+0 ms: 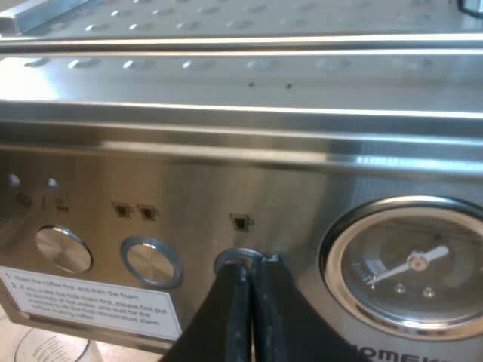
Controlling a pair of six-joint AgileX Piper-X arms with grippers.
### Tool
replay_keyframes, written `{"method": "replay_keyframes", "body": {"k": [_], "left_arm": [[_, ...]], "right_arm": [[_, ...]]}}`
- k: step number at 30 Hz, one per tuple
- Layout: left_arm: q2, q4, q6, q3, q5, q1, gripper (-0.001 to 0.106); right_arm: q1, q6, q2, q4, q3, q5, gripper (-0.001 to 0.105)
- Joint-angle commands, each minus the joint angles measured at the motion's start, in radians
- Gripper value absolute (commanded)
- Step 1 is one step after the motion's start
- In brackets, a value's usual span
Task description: Place mug into machine
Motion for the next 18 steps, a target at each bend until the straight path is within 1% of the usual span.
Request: {"method": "replay_keyframes", "body": {"k": [1,3,7,9,11,13,18], "left_arm": [[0.002,-0.014,-0.011,-0.002,-0.001,-0.005,0.078],[0.002,-0.014,-0.011,-0.002,-0.001,-0.005,0.078],[0.002,-0.014,-0.011,-0.002,-0.001,-0.005,0.078],[0.002,-0.014,-0.011,-0.002,-0.001,-0.005,0.078],[0.002,-0.014,-0.011,-0.002,-0.001,-0.005,0.078],[0.002,-0.014,-0.011,-0.002,-0.001,-0.005,0.078],[0.002,-0.014,-0.011,-0.002,-0.001,-0.005,0.078]], "right_arm": [[0.0,-0.012,-0.002,0.002,-0.01,-0.029,0.0],[0.0,-0.012,0.001,0.002,-0.01,-0.05,0.0],[0.0,-0.012,0.024,0.002,-0.01,-0.051,0.0],[0.0,-0.012,0.032,0.0,-0.01,-0.035,0.0],[0.0,-0.012,0.041,-0.009,-0.01,0.017,0.0],[0.0,-0.012,0.042,-0.027,-0.01,0.04,0.0],[0.003,-0.019,0.042,-0.088,-0.01,0.055,0.0]]}}
